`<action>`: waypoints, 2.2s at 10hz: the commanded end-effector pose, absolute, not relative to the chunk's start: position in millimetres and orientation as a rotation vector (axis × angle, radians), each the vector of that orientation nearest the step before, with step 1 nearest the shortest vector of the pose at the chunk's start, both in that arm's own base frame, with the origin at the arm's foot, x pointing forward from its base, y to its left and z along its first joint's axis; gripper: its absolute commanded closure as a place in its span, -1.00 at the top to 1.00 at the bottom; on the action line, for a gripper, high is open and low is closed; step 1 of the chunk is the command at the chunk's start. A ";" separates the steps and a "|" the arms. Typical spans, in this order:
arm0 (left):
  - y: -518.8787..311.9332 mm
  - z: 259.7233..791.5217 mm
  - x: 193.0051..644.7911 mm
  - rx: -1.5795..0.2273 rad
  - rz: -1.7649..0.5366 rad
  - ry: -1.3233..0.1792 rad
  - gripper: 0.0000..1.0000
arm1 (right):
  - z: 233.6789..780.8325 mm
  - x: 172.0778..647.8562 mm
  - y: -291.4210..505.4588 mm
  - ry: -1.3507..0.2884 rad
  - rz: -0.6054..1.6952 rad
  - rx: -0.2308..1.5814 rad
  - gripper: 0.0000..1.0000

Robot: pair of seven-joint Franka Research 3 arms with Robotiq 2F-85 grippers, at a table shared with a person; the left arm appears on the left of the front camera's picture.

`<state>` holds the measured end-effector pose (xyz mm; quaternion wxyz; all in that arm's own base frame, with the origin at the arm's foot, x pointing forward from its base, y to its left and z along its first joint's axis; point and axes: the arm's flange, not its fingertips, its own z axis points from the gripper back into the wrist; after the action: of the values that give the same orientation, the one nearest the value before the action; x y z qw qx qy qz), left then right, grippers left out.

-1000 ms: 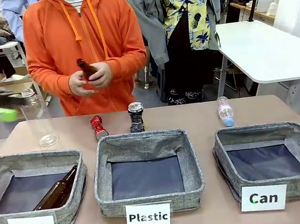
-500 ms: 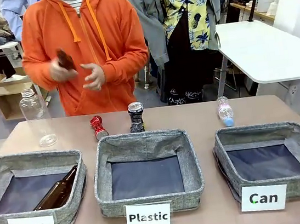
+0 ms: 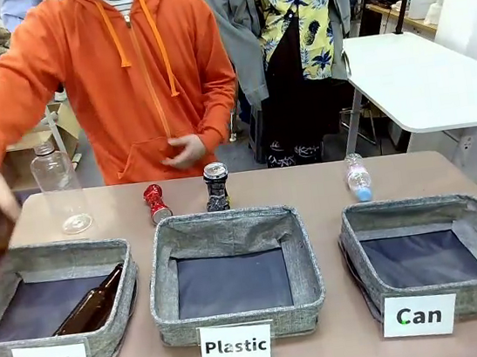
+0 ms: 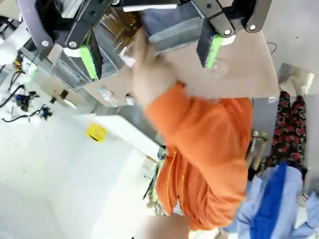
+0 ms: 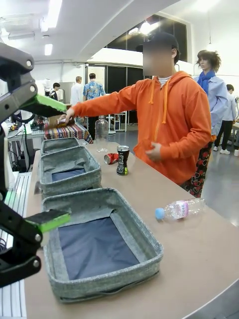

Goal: Sort the can waste into the basket.
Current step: Pick up the can waste from the table and place it in the right Fabric basket.

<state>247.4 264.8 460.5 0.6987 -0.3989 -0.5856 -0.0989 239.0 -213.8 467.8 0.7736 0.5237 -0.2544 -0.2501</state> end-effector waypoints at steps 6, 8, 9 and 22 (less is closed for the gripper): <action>361.5 452.3 163.3 -0.950 0.024 -1.485 1.00 | 470.3 241.4 -215.3 -0.583 -0.522 1.152 1.00; 356.8 455.6 175.6 -0.958 0.007 -1.457 1.00 | 470.3 241.4 -215.3 -0.583 -0.522 1.152 1.00; 354.4 462.2 184.8 -0.956 -0.013 -1.438 1.00 | 470.3 241.4 -215.3 -0.583 -0.522 1.152 1.00; 110.0 505.1 416.0 -0.667 -0.576 -0.864 1.00 | 470.3 241.4 -215.3 -0.583 -0.522 1.152 1.00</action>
<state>421.6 65.8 497.4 0.8088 -0.3087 -0.3993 -0.3018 239.2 -213.5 468.2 0.7740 0.5234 -0.2544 -0.2496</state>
